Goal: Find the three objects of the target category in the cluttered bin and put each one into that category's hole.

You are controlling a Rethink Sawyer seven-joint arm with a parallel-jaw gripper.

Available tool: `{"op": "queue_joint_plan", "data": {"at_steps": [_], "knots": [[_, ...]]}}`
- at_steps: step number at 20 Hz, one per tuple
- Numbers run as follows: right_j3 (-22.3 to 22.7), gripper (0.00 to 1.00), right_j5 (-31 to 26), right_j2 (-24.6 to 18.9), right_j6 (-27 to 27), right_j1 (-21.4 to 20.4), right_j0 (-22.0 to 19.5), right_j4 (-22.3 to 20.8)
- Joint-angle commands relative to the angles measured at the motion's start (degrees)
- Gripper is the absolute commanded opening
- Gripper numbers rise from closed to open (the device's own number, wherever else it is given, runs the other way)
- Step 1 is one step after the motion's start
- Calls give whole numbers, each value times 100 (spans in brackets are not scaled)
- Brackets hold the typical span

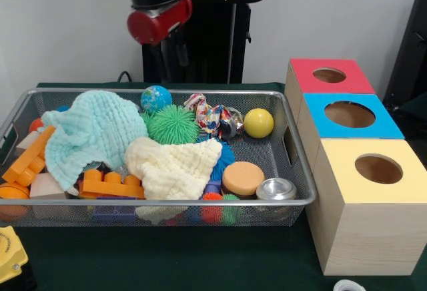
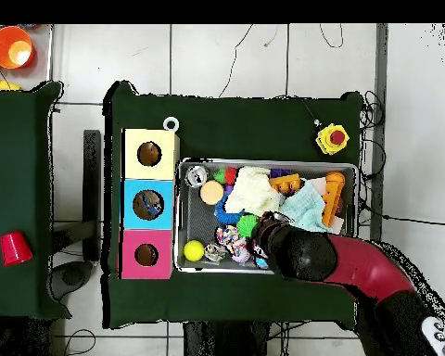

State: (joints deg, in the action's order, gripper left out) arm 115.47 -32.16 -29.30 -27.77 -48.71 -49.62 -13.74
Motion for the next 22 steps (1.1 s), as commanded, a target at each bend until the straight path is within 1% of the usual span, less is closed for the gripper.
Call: {"op": "queue_joint_plan", "data": {"at_steps": [1,3,5,7,10,12,15,19,22], "knots": [[-446,100,289,132,-763,563,-619,20],[-553,100,382,65,-629,641,-722,-132],[-713,100,389,97,-528,692,-722,-351],[-820,100,358,29,-381,754,-768,-472],[-1001,100,398,-30,-382,935,-828,-492],[-1109,100,406,-64,-326,957,-858,-596],[-1294,100,337,-48,-528,965,-873,-477],[-1496,100,274,-52,-274,971,-898,-751],[-1698,100,136,78,-163,1056,-764,-1014]]}}
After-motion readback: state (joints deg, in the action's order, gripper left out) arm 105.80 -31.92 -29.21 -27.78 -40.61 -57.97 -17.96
